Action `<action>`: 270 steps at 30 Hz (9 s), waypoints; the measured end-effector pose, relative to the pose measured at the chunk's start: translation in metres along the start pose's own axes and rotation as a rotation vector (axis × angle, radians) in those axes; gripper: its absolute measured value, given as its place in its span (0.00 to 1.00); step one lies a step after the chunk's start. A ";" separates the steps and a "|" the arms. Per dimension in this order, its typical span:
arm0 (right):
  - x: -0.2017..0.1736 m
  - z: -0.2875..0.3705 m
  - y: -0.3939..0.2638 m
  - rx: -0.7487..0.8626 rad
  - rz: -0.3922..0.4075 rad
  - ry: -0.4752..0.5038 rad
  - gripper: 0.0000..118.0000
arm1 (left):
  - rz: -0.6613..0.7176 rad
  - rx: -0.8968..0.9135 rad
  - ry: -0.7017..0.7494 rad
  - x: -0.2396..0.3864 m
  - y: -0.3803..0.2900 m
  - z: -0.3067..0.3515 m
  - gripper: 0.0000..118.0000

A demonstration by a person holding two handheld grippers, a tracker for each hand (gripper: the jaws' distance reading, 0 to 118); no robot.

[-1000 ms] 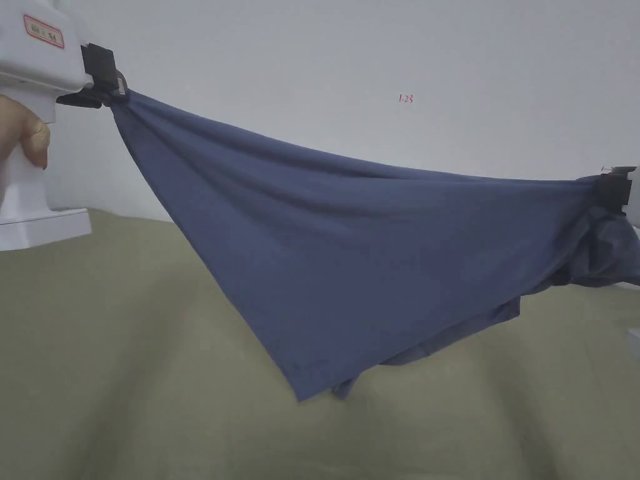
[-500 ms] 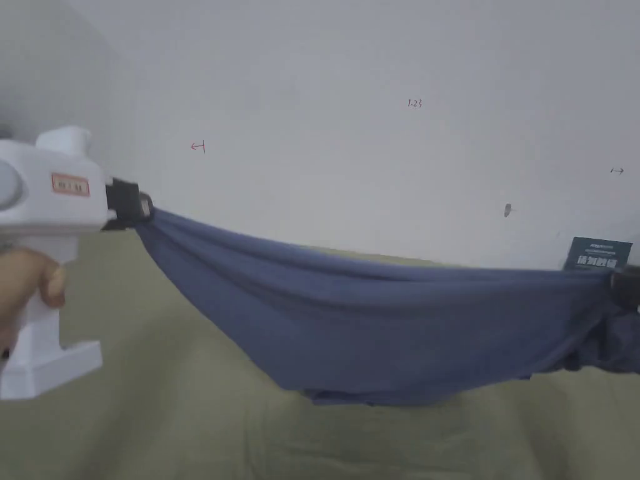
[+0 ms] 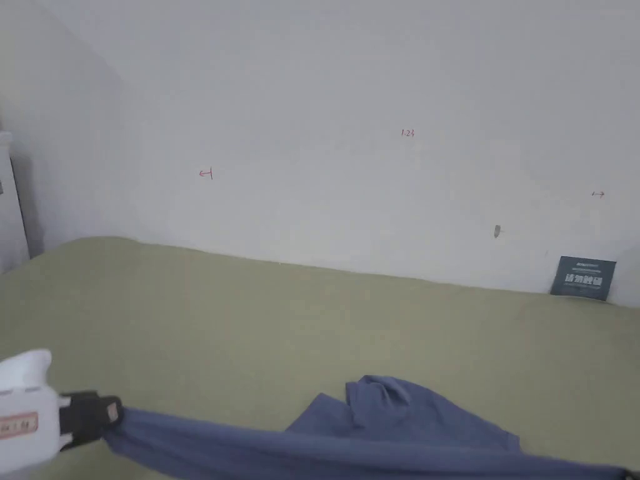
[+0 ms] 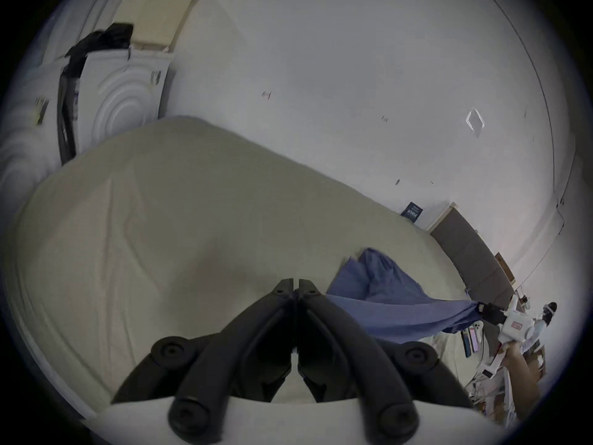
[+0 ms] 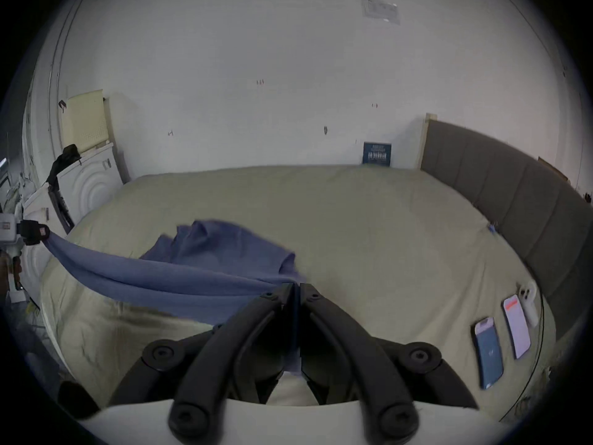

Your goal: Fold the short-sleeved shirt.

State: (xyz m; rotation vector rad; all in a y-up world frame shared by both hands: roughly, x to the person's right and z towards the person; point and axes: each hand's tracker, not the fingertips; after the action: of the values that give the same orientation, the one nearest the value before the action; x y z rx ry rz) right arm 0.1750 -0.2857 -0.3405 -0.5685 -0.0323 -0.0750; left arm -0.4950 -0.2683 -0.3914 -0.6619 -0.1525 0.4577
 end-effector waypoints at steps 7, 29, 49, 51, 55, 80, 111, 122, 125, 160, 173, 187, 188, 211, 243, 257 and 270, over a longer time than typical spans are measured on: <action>0.010 0.013 -0.061 -0.084 -0.026 0.014 0.07 | 0.053 -0.099 0.046 -0.032 -0.072 0.023 0.01; -0.024 0.046 -0.037 0.010 -0.015 -0.042 0.87 | -0.180 0.060 0.095 0.046 -0.088 0.064 0.92; -0.052 0.058 -0.026 -0.013 0.002 -0.084 0.06 | -0.333 -0.101 0.159 0.062 -0.084 0.024 0.00; -0.053 0.058 -0.027 -0.016 0.005 -0.080 0.06 | -0.329 -0.186 0.105 0.049 -0.078 0.021 0.00; -0.052 0.053 -0.032 -0.035 0.014 -0.074 0.06 | -0.364 -0.278 0.163 0.031 -0.081 0.014 0.26; -0.083 -0.082 0.028 -0.227 0.206 0.036 0.06 | -0.285 -0.436 0.136 -0.023 -0.128 -0.007 0.02; -0.127 -0.303 0.098 -0.513 0.479 0.281 0.08 | -0.181 -0.464 0.149 -0.025 -0.126 -0.020 0.02; -0.096 -0.171 0.171 -0.248 0.299 0.249 0.08 | -0.220 -0.276 0.094 0.009 -0.055 0.003 0.02; -0.081 -0.142 0.200 -0.177 0.242 0.227 0.08 | -0.282 -0.210 0.078 0.031 -0.014 0.002 0.02; -0.030 -0.099 0.454 0.473 0.234 -0.182 0.08 | -0.521 0.323 0.160 0.222 0.306 -0.100 0.02; -0.046 -0.067 0.409 0.478 0.216 -0.132 0.08 | -0.518 0.325 0.170 0.202 0.280 -0.089 0.02; -0.010 -0.021 0.253 0.317 0.188 -0.084 0.08 | -0.539 0.211 0.094 0.160 0.176 -0.045 0.02; -0.008 -0.017 0.246 0.312 0.184 -0.082 0.08 | -0.552 0.204 0.082 0.158 0.167 -0.041 0.02; 0.024 0.071 -0.006 0.081 0.015 -0.004 0.08 | -0.508 0.050 0.030 0.066 -0.060 0.019 0.02; 0.042 0.078 -0.127 -0.195 -0.071 -0.081 0.83 | -0.065 -0.170 0.055 -0.012 -0.153 0.035 0.79; 0.024 0.091 -0.106 -0.227 -0.057 -0.101 0.06 | -0.241 -0.106 0.073 0.046 -0.145 0.056 0.00; 0.029 0.090 -0.122 -0.254 -0.085 -0.091 0.06 | -0.347 -0.247 0.047 0.013 -0.173 0.051 0.82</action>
State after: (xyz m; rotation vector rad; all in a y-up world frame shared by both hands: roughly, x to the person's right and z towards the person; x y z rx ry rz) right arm 0.1931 -0.3416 -0.1974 -0.8247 -0.1374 -0.1374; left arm -0.4352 -0.3538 -0.2440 -0.8686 -0.2766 0.0885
